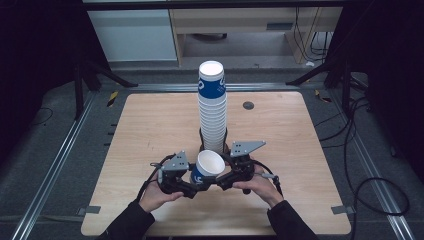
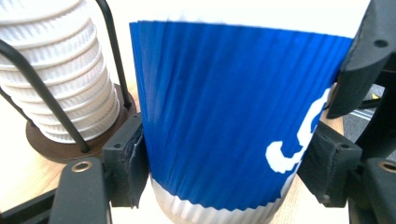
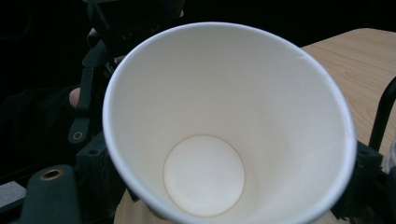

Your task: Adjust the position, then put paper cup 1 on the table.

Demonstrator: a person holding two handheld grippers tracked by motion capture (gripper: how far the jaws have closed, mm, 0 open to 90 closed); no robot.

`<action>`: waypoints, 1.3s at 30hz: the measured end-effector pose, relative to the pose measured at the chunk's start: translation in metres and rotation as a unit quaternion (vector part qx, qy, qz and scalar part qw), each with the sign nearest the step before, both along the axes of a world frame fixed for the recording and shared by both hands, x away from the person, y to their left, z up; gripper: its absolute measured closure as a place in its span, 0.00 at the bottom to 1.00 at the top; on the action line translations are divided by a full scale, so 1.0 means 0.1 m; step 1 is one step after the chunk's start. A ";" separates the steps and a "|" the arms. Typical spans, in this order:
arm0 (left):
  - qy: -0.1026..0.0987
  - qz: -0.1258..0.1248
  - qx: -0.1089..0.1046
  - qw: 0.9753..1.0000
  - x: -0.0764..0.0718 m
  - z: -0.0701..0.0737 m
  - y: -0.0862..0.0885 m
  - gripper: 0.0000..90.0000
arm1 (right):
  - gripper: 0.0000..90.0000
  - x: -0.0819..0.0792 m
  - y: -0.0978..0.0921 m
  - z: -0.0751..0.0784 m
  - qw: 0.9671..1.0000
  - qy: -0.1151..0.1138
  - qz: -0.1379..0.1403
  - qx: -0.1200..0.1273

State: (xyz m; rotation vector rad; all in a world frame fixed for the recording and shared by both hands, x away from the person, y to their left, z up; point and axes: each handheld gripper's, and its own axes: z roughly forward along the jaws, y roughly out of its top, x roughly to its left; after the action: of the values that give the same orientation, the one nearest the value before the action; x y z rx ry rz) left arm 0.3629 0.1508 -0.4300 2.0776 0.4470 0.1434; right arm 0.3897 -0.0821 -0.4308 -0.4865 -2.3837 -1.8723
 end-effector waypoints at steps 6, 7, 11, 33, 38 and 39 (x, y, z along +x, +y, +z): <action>0.002 -0.002 0.000 1.000 0.01 0.00 0.01 0.29 | 0.22 0.00 0.00 0.00 1.000 -0.003 0.001 -0.003; 0.002 -0.001 0.000 1.000 0.01 0.00 0.01 0.29 | 0.23 -0.01 0.00 0.01 1.000 -0.004 0.002 -0.003; 0.005 0.000 0.011 1.000 0.02 -0.02 0.02 0.25 | 0.23 -0.01 -0.03 0.04 1.000 -0.015 -0.004 0.002; 0.027 0.110 0.002 0.994 0.22 -0.07 0.39 0.20 | 0.23 0.12 -0.67 0.27 0.987 -0.051 -0.150 -0.024; 0.031 0.125 0.004 0.992 0.25 -0.09 0.45 0.20 | 0.23 0.14 -0.72 0.29 0.984 -0.056 -0.168 -0.037; 0.031 0.128 0.005 0.991 0.25 -0.09 0.47 0.20 | 0.23 0.14 -0.73 0.30 0.982 -0.058 -0.173 -0.040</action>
State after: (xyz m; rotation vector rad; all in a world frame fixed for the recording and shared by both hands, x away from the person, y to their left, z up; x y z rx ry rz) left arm 0.3879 0.1974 -0.4392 2.0330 0.7530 0.2329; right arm 0.4038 -0.1546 -0.4012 -0.8725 -2.5951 -1.9892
